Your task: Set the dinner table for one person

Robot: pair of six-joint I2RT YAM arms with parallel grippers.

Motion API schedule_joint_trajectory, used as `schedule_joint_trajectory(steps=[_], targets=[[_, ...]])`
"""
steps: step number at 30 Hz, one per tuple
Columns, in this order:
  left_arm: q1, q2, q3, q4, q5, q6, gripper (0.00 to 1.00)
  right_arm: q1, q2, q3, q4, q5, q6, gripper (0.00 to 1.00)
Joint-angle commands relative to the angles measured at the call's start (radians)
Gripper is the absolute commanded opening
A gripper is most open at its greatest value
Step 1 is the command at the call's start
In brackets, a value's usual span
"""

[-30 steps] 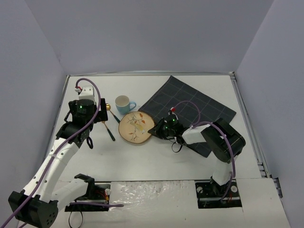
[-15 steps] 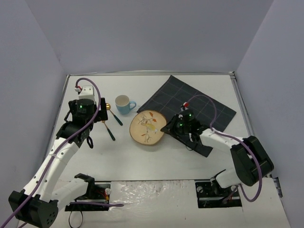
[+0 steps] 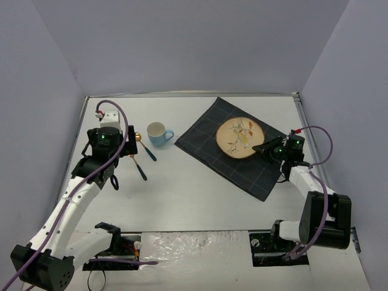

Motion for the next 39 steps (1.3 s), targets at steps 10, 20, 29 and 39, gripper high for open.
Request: schedule_joint_trajectory(steps=[10, 20, 29, 39], targets=[[0.01, -0.006, 0.009, 0.057, 0.003, 0.004, 0.97, -0.095, 0.169, 0.011, 0.383, -0.208, 0.032, 0.0], [0.009, 0.0, 0.01, 0.057, 0.002, 0.008, 0.97, -0.094, 0.26, 0.029, 0.443, -0.209, 0.036, 0.0], [0.009, 0.004, 0.009, 0.057, 0.003, 0.009, 0.97, -0.095, 0.347, 0.014, 0.531, -0.218, 0.054, 0.0], [0.009, 0.004, 0.007, 0.059, 0.008, 0.009, 0.97, -0.094, 0.419, -0.016, 0.534, -0.185, 0.023, 0.05]])
